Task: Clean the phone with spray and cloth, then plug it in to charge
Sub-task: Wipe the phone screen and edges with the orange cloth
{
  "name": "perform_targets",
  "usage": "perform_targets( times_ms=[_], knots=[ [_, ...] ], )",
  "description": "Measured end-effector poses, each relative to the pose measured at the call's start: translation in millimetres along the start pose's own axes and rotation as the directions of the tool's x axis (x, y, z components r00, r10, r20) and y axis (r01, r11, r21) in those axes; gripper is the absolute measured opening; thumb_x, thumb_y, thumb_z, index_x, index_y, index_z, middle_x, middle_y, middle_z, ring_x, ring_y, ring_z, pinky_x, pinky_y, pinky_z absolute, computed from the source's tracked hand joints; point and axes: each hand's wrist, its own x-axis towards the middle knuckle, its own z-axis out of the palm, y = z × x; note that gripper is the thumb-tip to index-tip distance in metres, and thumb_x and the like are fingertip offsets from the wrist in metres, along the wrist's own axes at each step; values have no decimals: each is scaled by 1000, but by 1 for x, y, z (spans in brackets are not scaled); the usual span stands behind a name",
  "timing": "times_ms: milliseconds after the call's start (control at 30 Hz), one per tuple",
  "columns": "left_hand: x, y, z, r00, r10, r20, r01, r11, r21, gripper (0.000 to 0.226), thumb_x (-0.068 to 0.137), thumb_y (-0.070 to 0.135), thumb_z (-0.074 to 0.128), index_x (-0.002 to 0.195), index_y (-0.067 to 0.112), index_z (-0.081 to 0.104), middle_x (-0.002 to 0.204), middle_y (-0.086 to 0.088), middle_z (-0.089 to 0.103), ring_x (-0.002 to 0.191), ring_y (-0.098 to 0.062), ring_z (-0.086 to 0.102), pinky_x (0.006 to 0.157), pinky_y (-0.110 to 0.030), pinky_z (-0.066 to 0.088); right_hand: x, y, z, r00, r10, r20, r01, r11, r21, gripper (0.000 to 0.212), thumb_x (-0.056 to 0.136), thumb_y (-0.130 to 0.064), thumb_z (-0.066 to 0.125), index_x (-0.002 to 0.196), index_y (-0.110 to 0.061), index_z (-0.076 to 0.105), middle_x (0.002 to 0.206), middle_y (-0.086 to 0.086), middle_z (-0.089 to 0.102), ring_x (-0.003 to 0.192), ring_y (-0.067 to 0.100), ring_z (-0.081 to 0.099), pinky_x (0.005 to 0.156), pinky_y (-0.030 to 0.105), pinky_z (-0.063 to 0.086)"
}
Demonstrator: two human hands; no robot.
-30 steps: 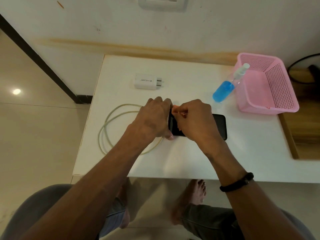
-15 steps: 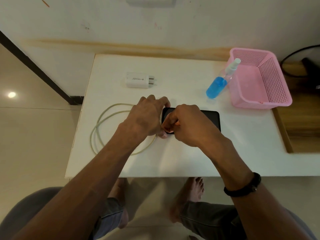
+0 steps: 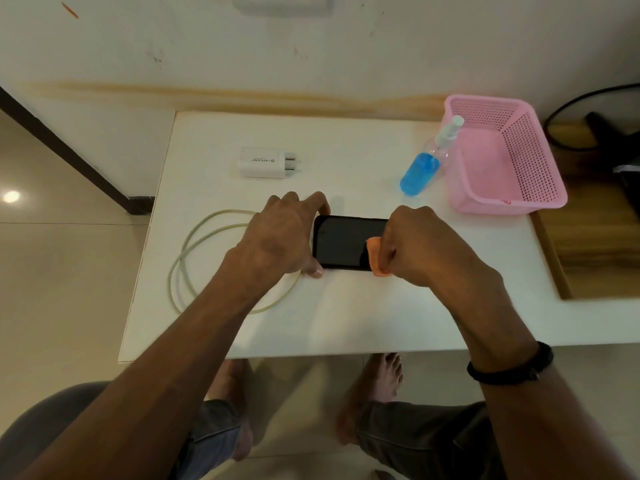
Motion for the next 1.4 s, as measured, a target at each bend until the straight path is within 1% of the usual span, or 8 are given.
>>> perform_targets(
  times_ms=[133,300,533,700,800,1033,1233,1400],
  knots=[
    [-1,0,0,1000,-1,-7,1,1000,-18,89,62,38,97,135,32,46,105,2,47,101,-20,40,81,-37,43,3,17,0,993,112,-27,-113,994,-6,35,89,-26,76,92,-14,43,76,3,40,61,13,43,65,28,38],
    [-2,1,-1,1000,1,-4,-1,1000,-17,89,62,37,96,135,32,45,107,1,49,107,-23,46,81,-37,45,5,39,-5,981,193,-24,-193,981,-12,37,84,-22,80,97,-11,47,78,4,43,63,13,43,53,24,33],
    [-3,0,0,1000,3,1,-3,1000,13,87,64,39,95,135,30,45,112,-1,50,108,-22,45,76,-35,41,7,58,-2,947,297,-121,-285,953,101,27,89,-19,76,103,-6,56,90,9,54,81,22,56,75,34,47],
    [-3,1,1,1000,2,2,-2,1000,6,86,65,40,95,135,29,45,113,-1,51,113,-24,47,77,-35,41,-5,67,-12,909,176,-378,-44,942,333,17,87,1,73,88,-14,66,79,-10,59,66,0,53,70,17,42],
    [-4,0,1,1000,-3,8,3,1000,3,86,64,39,95,135,29,46,115,-1,52,113,-24,47,79,-35,44,2,59,-10,889,114,-443,58,933,356,21,88,-2,76,104,-13,72,95,-4,70,76,6,60,63,8,35],
    [-4,3,-2,999,-26,28,25,1000,2,90,60,43,96,134,28,47,118,-1,53,117,-24,47,79,-36,44,25,48,4,954,86,-286,-1,958,287,36,90,-1,71,124,-13,72,121,3,72,88,10,58,81,19,42],
    [-8,5,-3,998,-55,31,55,998,10,91,57,44,98,132,28,49,117,1,55,117,-23,47,79,-36,44,27,49,1,962,93,-258,-27,968,248,32,90,-4,74,120,-14,74,117,3,73,96,17,67,87,24,49],
    [-10,8,-4,995,-91,34,90,996,27,90,58,41,98,133,31,50,116,3,56,119,-23,47,79,-36,42,22,54,-1,971,78,-224,-29,976,218,28,90,-9,76,117,-14,76,111,4,75,82,14,62,79,25,50]
  ],
)
